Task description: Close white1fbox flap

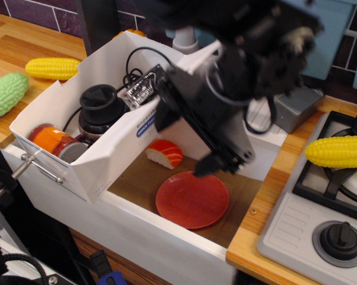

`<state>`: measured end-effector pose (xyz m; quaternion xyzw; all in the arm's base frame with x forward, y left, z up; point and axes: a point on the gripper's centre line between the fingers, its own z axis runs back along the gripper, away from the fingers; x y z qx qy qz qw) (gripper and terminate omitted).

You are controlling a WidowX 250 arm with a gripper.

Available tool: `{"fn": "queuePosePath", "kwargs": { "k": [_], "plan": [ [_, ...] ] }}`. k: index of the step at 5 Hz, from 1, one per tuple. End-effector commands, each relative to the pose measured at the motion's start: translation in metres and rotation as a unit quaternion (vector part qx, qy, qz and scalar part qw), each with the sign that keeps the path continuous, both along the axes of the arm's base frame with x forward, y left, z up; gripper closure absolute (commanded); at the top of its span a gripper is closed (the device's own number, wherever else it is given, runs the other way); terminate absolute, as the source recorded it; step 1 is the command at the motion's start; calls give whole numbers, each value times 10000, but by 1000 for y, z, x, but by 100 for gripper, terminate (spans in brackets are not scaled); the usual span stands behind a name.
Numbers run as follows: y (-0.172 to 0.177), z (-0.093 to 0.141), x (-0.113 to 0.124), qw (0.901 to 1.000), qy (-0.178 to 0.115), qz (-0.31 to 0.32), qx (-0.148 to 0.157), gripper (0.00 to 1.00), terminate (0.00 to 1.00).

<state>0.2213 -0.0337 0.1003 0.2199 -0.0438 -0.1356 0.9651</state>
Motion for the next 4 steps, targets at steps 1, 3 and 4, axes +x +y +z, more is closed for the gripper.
{"fn": "queuePosePath", "kwargs": {
  "k": [1, 3, 4],
  "plan": [
    [37, 26, -15, 9996, -56, -284, 64, 0, 0],
    [99, 18, -20, 9968, 9, -704, -380, 0, 0],
    [121, 9, -17, 9946, -76, -948, -412, 0, 0]
  ]
}}
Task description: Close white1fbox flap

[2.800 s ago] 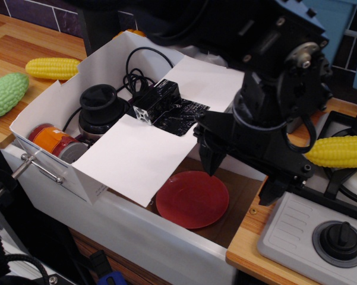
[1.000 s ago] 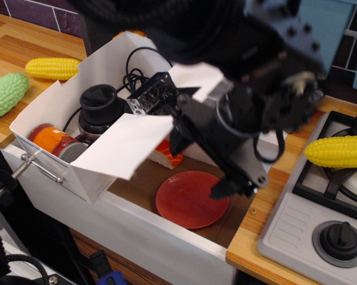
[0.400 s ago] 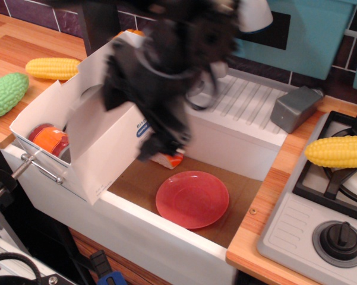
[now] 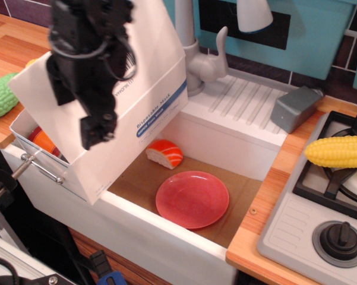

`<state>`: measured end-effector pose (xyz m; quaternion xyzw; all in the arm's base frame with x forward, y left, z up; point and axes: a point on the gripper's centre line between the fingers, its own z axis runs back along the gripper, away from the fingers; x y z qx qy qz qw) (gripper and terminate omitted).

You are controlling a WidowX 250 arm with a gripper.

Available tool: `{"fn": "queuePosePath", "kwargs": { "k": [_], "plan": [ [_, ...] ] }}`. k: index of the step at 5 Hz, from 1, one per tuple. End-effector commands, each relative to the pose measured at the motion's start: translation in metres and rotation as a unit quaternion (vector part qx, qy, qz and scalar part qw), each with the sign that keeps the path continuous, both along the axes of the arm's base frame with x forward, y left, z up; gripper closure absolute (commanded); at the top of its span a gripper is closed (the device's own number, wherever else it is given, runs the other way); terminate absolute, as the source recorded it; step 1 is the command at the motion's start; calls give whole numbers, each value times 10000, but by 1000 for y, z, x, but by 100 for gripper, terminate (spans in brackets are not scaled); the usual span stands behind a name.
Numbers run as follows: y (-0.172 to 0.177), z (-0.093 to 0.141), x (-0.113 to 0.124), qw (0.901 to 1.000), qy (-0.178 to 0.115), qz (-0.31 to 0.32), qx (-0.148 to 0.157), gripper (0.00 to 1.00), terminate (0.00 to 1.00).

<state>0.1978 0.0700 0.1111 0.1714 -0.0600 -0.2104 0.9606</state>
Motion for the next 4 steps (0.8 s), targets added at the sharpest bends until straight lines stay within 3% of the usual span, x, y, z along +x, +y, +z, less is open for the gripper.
{"fn": "queuePosePath", "kwargs": {
  "k": [1, 3, 4],
  "plan": [
    [35, -10, 13, 9991, -147, -375, -135, 0, 0],
    [55, -31, 16, 9957, -232, -650, -612, 0, 0],
    [55, -34, 16, 9952, -232, -620, -727, 0, 100]
  ]
}}
